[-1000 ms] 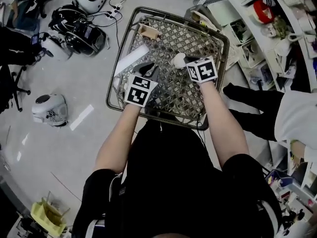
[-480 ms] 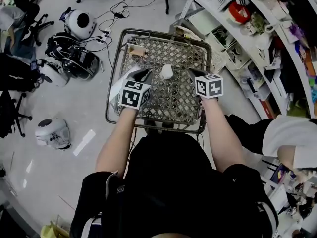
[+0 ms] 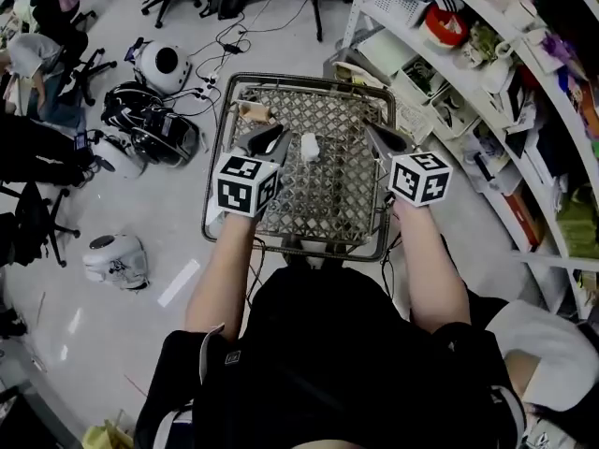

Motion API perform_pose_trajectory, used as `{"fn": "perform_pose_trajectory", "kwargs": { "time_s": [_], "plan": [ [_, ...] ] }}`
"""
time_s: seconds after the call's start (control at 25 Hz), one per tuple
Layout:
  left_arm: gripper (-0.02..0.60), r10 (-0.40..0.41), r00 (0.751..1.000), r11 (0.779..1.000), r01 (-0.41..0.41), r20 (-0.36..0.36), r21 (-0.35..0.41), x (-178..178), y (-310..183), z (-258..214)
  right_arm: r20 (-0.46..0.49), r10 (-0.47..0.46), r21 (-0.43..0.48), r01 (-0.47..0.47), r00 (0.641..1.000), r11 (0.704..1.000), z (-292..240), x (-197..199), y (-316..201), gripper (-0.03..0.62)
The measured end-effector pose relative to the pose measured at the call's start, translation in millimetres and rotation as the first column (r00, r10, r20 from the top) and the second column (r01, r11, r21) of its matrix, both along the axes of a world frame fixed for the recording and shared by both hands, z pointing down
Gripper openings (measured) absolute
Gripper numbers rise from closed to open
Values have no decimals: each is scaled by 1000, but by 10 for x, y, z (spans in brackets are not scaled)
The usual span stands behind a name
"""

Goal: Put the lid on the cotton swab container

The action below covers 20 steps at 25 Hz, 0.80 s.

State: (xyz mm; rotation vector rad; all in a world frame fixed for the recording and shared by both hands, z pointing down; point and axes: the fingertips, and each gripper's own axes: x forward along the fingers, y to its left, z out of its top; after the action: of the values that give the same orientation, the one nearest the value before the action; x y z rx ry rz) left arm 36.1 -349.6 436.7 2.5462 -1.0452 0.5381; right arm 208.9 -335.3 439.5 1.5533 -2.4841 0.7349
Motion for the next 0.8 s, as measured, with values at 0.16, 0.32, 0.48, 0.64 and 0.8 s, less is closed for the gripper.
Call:
{"fn": "perform_pose_trajectory", "kwargs": {
  "time_s": [0.16, 0.32, 0.48, 0.64, 0.8],
  "plan": [
    [58, -46, 999, 997, 47, -23, 53, -29, 14, -319, 28, -15, 116, 12, 999, 993, -398, 185, 118, 9],
    [55, -74, 997, 993, 77, -38, 89, -54, 92, -531, 42, -12, 175, 4, 999, 985, -607, 406, 323, 9],
    [52, -100, 994, 989, 103, -34, 104, -128, 146, -583, 49, 23, 209, -32, 999, 977, -717, 570, 437, 8],
    [51, -127, 991, 985, 132, -47, 113, -242, 186, -657, 32, 22, 269, -30, 999, 963, -918, 575, 476, 8],
    [49, -145, 988, 980, 152, -62, 130, -287, 214, -721, 32, -9, 313, -1, 999, 950, -1077, 516, 492, 8]
  ]
}}
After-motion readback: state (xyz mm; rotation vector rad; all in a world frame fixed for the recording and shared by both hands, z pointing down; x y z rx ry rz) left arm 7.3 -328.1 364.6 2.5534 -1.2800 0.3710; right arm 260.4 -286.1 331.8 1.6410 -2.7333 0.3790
